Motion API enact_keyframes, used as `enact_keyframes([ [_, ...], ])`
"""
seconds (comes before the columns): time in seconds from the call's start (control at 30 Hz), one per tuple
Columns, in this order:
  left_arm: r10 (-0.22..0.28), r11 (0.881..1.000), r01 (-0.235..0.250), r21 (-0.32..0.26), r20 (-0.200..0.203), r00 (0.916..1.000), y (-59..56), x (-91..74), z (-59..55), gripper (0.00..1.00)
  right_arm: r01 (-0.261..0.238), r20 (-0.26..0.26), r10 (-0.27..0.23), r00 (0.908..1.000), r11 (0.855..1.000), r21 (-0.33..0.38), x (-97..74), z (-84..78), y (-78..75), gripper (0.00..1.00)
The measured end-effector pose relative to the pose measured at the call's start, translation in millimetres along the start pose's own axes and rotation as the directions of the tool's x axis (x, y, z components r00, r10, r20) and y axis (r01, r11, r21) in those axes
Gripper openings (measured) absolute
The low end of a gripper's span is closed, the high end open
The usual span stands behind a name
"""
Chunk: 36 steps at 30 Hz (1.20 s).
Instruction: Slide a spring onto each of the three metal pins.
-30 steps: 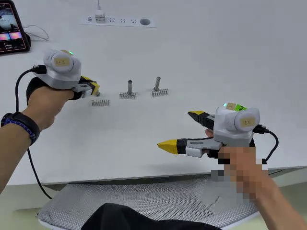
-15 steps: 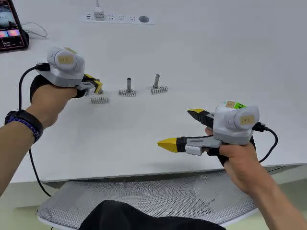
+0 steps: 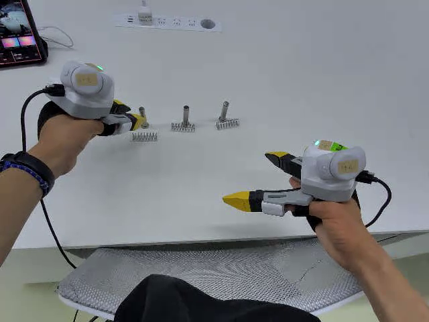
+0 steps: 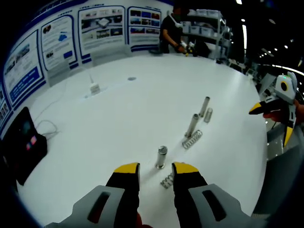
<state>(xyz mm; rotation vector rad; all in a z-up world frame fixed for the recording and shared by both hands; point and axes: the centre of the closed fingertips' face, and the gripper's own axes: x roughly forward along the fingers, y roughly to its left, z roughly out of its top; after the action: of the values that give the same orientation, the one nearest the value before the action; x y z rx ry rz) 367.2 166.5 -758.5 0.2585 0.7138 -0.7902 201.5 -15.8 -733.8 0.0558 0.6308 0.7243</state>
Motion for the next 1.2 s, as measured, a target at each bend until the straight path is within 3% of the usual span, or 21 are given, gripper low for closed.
enact_keyframes([
  [0.37, 0.017, 0.999, -0.017, -0.028, 0.009, 0.9998, 0.9, -24.1, -31.9, 0.31, -0.014, -0.007, 0.014, 0.9999, 1.0, -0.007, 8.7, 0.1, 8.5, 0.93],
  [1.2, 0.002, 0.999, 0.0, -0.034, 0.061, 0.9981, -17.4, -66.0, -52.4, 0.55, -0.049, -0.031, 0.048, 0.9984, 0.998, -0.043, 25.4, 0.3, 20.6, 0.93],
])
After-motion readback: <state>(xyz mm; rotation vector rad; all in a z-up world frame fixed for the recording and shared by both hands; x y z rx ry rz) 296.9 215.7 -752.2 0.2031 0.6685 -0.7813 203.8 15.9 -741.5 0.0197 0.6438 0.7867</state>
